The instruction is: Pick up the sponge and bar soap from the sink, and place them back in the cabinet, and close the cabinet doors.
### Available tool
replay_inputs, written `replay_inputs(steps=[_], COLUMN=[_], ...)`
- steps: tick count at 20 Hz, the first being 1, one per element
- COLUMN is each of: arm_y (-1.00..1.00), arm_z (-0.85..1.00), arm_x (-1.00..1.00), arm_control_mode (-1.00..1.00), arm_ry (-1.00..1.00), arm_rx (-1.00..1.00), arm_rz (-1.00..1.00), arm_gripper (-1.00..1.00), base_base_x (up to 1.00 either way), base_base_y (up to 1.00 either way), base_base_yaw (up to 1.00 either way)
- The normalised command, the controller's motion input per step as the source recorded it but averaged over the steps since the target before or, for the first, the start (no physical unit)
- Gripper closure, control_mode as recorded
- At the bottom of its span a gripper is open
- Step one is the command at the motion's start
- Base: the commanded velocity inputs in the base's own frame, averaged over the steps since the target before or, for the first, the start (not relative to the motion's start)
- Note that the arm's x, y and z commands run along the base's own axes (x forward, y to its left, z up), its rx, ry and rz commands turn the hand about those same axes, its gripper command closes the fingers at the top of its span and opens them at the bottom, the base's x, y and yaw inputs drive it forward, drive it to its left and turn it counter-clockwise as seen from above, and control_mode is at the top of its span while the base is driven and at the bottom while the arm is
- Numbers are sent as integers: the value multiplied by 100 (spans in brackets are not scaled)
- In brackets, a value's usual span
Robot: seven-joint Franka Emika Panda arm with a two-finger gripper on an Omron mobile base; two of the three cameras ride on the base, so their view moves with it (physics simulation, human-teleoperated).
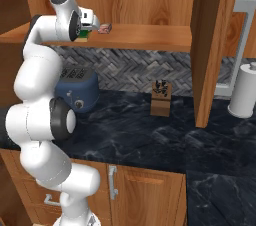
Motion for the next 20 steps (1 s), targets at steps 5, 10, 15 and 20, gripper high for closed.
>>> replay_inputs(steps=[5,10,15,20], arm_y=[0,0,0,0], arm_z=[0,0,0,0], arm_x=[0,-3,-36,-62], arm_control_mode=[-100,-100,-100,-100], arm_ry=[0,0,-1,-5], arm_rx=[0,0,0,0], arm_rz=[0,0,0,0], arm_gripper=[-100,-100,-100,-100], base_base_x=[0,0,0,0], base_base_y=[0,0,0,0], base_base_yaw=[0,0,0,0])
